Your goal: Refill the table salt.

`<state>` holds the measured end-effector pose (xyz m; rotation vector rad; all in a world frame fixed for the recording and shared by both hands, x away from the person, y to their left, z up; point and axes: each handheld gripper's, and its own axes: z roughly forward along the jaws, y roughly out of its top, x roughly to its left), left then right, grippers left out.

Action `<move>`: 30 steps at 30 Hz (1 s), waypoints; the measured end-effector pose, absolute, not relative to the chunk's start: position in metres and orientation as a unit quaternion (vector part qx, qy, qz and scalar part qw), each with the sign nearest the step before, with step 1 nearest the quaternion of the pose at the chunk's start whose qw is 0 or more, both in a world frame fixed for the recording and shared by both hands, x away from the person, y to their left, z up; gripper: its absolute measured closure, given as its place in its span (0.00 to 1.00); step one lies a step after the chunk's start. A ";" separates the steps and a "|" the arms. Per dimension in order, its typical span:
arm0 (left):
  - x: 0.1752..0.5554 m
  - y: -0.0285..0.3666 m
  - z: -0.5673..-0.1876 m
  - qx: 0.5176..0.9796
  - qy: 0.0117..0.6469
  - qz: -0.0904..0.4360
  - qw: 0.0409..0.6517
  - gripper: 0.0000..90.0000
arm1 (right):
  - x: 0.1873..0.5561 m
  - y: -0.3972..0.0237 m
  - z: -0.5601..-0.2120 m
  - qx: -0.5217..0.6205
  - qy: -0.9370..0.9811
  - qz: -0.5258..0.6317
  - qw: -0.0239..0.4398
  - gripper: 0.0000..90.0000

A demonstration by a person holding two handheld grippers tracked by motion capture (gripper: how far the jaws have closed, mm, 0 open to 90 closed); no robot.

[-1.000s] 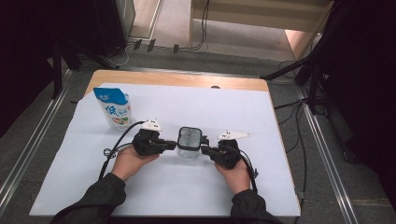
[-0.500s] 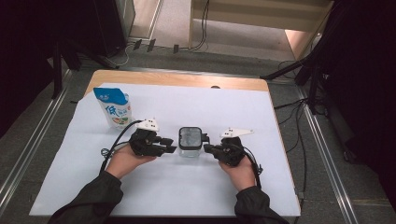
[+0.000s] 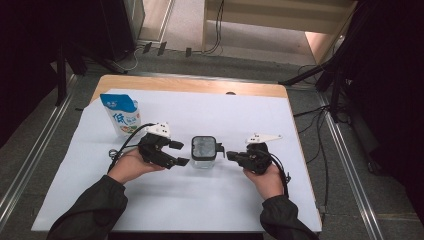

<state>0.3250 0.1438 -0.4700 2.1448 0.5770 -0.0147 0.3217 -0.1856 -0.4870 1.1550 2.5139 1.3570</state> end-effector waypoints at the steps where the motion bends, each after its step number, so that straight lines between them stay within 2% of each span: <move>1: 0.326 0.143 -0.469 0.864 0.228 -0.005 0.448 0.37 | 0.323 -0.187 -0.487 0.374 0.816 0.440 0.030 1.00; 3: 0.331 0.142 -0.468 0.861 0.227 -0.023 0.455 0.31 | 0.325 -0.189 -0.487 0.380 0.812 0.442 0.025 1.00; 7: 0.335 0.139 -0.467 0.862 0.213 -0.027 0.460 0.26 | 0.328 -0.187 -0.489 0.378 0.815 0.438 0.025 1.00; 21: 0.344 0.122 -0.470 0.871 0.200 -0.019 0.448 0.05 | 0.335 -0.180 -0.488 0.377 0.819 0.433 0.022 1.00; 30: 0.350 0.108 -0.482 0.871 0.194 -0.023 0.450 0.06 | 0.338 -0.180 -0.489 0.380 0.817 0.433 0.017 1.00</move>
